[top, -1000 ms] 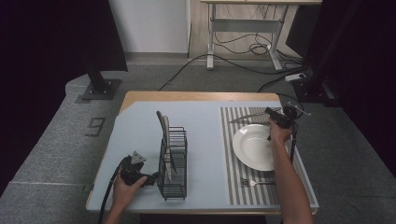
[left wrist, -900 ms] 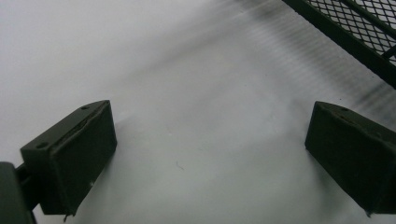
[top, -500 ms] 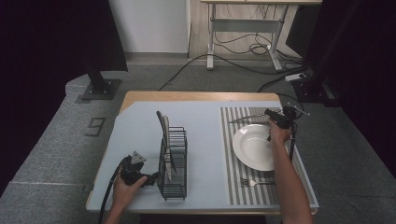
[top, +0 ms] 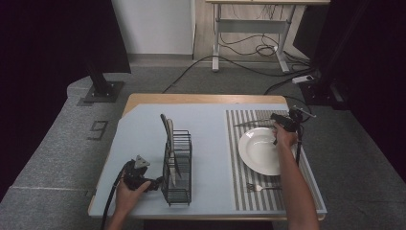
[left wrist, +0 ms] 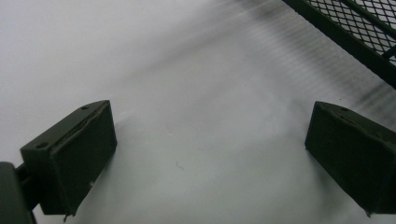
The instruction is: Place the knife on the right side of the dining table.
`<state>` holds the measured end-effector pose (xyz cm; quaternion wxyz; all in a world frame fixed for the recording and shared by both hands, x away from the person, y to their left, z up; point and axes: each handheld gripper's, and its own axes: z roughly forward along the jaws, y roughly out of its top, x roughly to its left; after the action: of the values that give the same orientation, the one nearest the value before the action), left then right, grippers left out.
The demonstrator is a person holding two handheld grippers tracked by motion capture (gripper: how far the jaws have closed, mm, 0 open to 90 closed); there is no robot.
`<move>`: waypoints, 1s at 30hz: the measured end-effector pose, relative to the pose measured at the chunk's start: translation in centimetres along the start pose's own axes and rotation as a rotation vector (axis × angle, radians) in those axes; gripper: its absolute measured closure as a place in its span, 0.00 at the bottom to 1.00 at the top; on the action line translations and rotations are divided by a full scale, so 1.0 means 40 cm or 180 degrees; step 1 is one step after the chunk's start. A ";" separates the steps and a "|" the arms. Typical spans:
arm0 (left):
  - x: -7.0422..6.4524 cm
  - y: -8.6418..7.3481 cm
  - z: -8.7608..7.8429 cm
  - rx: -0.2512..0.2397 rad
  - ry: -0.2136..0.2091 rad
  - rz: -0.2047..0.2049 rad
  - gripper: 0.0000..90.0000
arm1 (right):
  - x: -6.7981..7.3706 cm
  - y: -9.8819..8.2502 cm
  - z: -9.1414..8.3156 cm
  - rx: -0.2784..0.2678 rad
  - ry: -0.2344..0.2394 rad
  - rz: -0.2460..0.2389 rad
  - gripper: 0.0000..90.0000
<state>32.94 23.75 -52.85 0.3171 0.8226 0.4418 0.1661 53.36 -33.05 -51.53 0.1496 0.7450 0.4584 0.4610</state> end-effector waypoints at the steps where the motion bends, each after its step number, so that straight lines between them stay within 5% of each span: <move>1: 0.000 0.000 0.000 -0.0001 0.0000 0.0000 0.01 | 0.000 0.000 0.000 0.0001 -0.0007 0.0006 0.67; 30: 0.000 0.000 0.000 0.0000 0.0001 0.0002 0.01 | 0.002 -0.002 0.025 0.0172 -0.0360 0.0077 0.61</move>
<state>32.94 23.74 -52.85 0.3170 0.8227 0.4417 0.1663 54.18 -32.74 -52.06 0.1494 0.7792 0.4524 0.4073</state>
